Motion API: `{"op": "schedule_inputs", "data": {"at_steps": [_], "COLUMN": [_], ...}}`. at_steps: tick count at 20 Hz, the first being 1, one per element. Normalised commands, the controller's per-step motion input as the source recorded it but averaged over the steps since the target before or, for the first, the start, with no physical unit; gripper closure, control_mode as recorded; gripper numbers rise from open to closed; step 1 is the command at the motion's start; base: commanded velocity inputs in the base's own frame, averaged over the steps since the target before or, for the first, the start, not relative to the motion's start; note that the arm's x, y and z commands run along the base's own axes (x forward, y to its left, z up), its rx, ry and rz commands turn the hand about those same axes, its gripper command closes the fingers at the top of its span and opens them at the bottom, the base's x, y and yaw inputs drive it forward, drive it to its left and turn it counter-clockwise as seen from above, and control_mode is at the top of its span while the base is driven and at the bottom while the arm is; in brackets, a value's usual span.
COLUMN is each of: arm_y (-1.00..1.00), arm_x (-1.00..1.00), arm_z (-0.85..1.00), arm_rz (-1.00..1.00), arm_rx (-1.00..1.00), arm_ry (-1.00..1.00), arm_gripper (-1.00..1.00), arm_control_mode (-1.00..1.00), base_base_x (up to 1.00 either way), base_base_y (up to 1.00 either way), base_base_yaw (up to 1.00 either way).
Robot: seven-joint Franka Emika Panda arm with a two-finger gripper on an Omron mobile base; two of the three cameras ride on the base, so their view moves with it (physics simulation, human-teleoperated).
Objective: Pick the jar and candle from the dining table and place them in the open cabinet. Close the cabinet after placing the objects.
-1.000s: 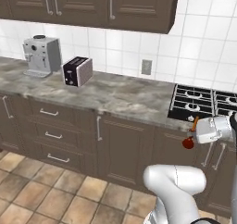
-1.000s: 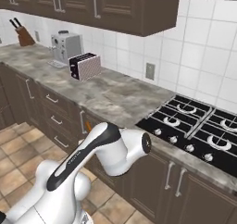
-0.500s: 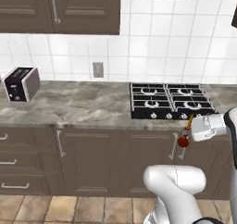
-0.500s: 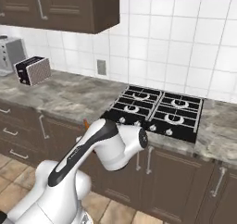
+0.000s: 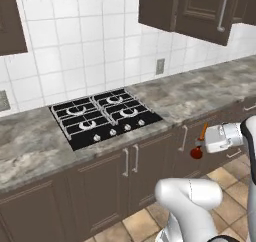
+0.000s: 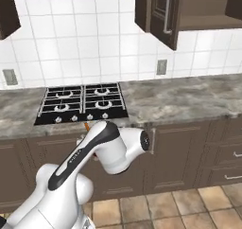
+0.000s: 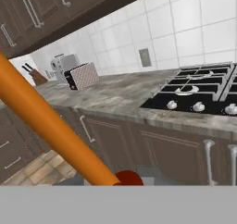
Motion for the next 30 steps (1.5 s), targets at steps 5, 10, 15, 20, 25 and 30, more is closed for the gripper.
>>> {"op": "schedule_inputs", "data": {"at_steps": [5,10,15,20,25,30], "arm_y": [0.0,0.0,0.0,0.0,0.0,0.0], "arm_x": [0.0,0.0,0.0,0.0,0.0,0.0], "arm_z": [0.0,0.0,0.0,0.0,0.0,0.0], "arm_rz": [0.0,0.0,0.0,0.0,0.0,0.0], "arm_rx": [0.0,0.0,0.0,0.0,0.0,0.0], "arm_ry": [0.0,0.0,0.0,0.0,0.0,0.0], "arm_gripper": [1.0,1.0,1.0,1.0,1.0,1.0], "arm_control_mode": [1.0,1.0,1.0,1.0,1.0,1.0], "base_base_x": [0.34,0.48,0.42,0.27,0.26,0.26], "base_base_y": [-0.04,-0.29,-0.39,-0.47,-0.48,-0.46], "base_base_yaw": [-0.32,0.15,0.1,0.08,0.08,0.1]}}
